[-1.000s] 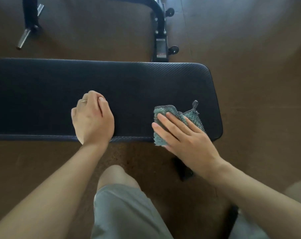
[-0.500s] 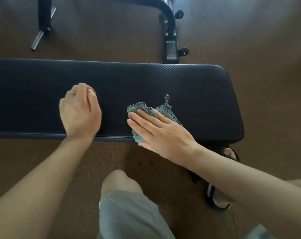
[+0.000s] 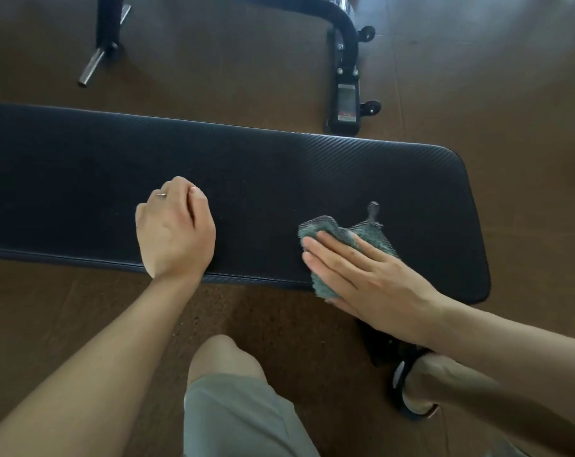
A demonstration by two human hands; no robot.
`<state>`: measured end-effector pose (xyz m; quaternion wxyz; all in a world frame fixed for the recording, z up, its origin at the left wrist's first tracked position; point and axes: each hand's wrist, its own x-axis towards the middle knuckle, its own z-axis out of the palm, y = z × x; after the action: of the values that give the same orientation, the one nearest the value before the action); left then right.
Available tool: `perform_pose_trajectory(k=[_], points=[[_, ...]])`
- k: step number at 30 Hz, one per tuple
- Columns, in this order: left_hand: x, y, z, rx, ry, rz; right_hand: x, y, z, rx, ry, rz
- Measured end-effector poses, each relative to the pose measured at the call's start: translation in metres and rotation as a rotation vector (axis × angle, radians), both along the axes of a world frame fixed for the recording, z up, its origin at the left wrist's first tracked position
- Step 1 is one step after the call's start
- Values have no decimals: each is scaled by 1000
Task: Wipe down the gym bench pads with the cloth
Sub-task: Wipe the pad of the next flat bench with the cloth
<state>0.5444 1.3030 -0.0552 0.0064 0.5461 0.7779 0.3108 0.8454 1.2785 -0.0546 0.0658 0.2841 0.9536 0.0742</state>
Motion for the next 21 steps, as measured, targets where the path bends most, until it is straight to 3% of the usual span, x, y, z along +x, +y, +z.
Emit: perform_pose_trajectory(k=[4, 7, 16, 21], points=[[1, -1, 2, -8, -5, -10, -84, 16, -2, -64, 75, 135], [0, -2, 3, -12, -28, 29, -123, 17, -3, -97, 133, 95], [-1, -2, 1, -15, -34, 11, -2, -2, 3, -82, 35, -96], [1, 1, -1, -38, -3, 20, -31, 9, 6, -169, 92, -88]])
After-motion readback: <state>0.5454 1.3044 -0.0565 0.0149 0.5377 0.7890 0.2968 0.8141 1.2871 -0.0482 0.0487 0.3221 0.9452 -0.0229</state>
